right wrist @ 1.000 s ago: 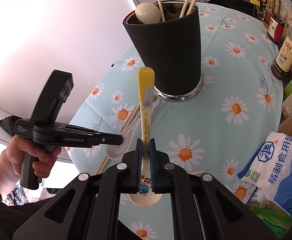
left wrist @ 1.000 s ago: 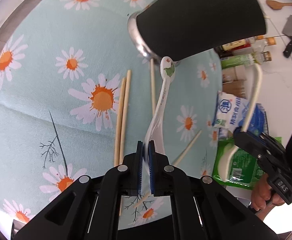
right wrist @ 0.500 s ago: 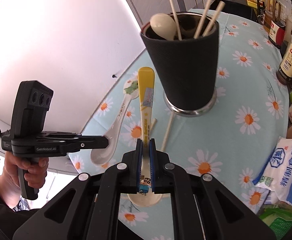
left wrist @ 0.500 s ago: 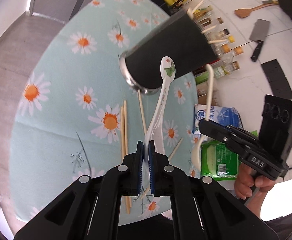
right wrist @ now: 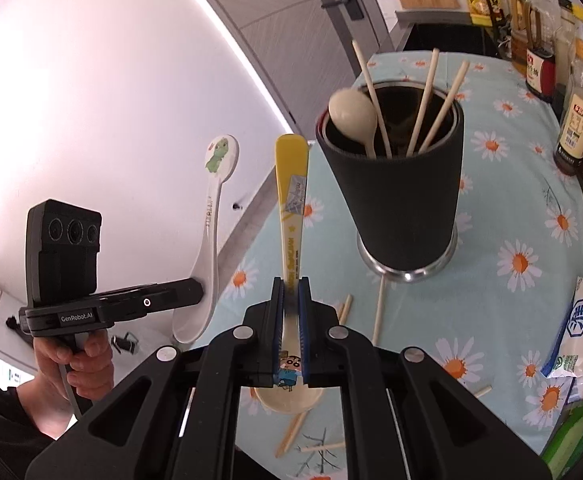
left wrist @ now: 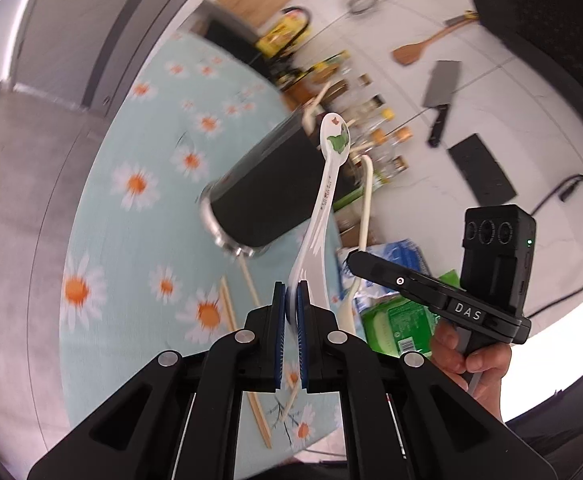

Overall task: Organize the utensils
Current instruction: 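Lift the white spoon with the left tool over the holder while the right tool carries the yellow spoon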

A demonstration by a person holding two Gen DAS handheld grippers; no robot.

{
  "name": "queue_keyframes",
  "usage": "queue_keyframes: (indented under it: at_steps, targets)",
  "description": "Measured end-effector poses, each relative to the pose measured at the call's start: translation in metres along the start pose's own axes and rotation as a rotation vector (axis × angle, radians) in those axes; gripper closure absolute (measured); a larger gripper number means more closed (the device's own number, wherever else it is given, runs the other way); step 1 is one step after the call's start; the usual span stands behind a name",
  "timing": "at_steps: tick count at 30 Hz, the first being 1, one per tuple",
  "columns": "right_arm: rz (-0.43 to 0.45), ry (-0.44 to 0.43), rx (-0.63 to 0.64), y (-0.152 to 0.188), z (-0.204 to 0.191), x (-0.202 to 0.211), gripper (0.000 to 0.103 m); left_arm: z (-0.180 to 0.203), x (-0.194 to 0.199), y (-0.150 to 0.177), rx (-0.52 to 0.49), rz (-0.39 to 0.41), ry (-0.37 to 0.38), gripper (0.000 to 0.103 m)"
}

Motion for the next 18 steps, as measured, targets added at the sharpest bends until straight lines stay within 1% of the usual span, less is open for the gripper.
queue_keyframes:
  at_steps: [3, 8, 10, 14, 15, 18]
  targets:
    - [0.067, 0.011, -0.02, -0.009, -0.003, 0.008, 0.095, 0.009, 0.003, -0.012, -0.056, 0.043, 0.038, 0.099]
    - [0.19, 0.014, -0.035, -0.029, -0.004, 0.032, 0.095, 0.027, 0.01, -0.033, -0.113, 0.13, 0.078, 0.099]
    - [0.248, 0.017, -0.027, -0.04, -0.005, 0.045, 0.095, 0.034, 0.011, -0.041, -0.133, 0.158, 0.08, 0.099]
    - [0.362, -0.01, -0.009, -0.067, -0.007, 0.073, 0.095, 0.052, 0.01, -0.061, -0.17, 0.224, 0.069, 0.099]
    - [0.384, -0.017, -0.003, -0.074, -0.007, 0.078, 0.095, 0.057, 0.01, -0.066, -0.18, 0.237, 0.065, 0.099]
    - [0.415, -0.031, -0.005, -0.092, -0.001, 0.088, 0.095, 0.073, 0.011, -0.08, -0.232, 0.28, 0.044, 0.099]
Point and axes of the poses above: each gripper's, at about its wrist camera, not at the fingertips, and x roughly against the way its jaws point, z to its right, y to its underside, the point moved 7 cm from there along -x, roughly the way its jaws point, and after that the axes turned 7 degrees about -y, right-handed, at the moved point
